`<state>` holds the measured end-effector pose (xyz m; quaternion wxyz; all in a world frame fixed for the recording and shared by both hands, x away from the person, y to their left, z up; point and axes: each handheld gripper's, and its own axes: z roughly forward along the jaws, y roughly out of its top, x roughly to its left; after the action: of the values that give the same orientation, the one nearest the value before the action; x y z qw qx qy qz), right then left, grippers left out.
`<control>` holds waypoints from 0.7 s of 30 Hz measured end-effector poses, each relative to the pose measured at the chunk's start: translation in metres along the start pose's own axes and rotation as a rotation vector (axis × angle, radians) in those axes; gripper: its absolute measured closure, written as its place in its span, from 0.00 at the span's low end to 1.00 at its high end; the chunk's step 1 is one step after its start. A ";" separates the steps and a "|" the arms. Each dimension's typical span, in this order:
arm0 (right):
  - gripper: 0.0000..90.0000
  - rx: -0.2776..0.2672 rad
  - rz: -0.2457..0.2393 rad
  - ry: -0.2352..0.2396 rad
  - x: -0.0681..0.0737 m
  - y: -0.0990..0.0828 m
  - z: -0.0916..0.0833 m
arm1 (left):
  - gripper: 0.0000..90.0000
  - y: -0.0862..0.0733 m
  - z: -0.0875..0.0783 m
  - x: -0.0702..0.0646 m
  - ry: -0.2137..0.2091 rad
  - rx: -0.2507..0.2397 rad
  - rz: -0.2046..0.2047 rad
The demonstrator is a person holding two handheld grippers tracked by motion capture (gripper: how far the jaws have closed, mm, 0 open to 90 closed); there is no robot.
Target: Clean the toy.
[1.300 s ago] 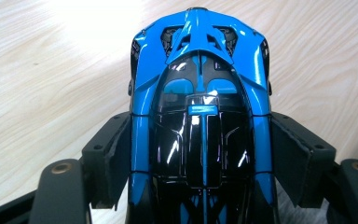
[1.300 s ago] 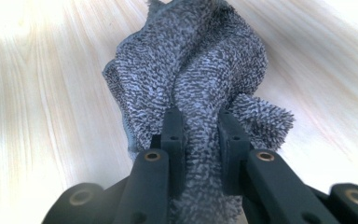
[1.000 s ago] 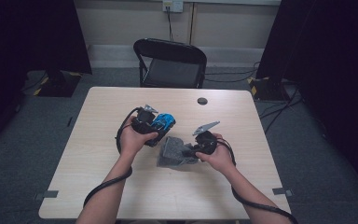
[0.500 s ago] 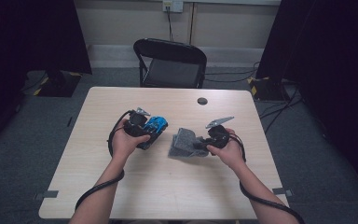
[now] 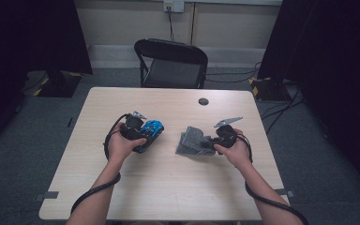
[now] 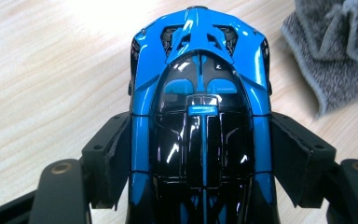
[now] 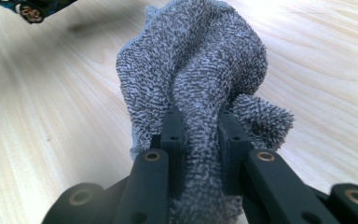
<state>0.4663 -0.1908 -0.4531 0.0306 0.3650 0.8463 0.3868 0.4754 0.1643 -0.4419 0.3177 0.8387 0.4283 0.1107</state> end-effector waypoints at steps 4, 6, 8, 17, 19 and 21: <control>0.85 -0.008 0.012 -0.011 -0.004 -0.001 -0.002 | 0.31 -0.005 -0.001 0.003 0.003 0.010 -0.005; 0.85 -0.012 0.014 -0.017 -0.006 -0.002 -0.004 | 0.31 -0.008 -0.002 0.004 0.008 0.011 -0.009; 0.85 -0.018 0.021 -0.028 -0.009 -0.002 -0.007 | 0.31 -0.012 -0.003 0.007 0.014 0.017 -0.006; 0.84 -0.036 0.063 -0.084 -0.024 -0.008 -0.016 | 0.31 -0.027 -0.006 0.018 0.035 0.036 -0.026; 0.84 -0.029 0.064 -0.095 -0.026 -0.009 -0.015 | 0.31 -0.031 -0.005 0.020 0.038 0.045 -0.031; 0.84 -0.027 0.064 -0.100 -0.027 -0.010 -0.014 | 0.31 -0.032 -0.004 0.021 0.042 0.045 -0.035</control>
<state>0.4752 -0.2213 -0.4562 0.0656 0.4102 0.8264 0.3802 0.4653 0.1965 -0.4611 0.2912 0.8356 0.4518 0.1132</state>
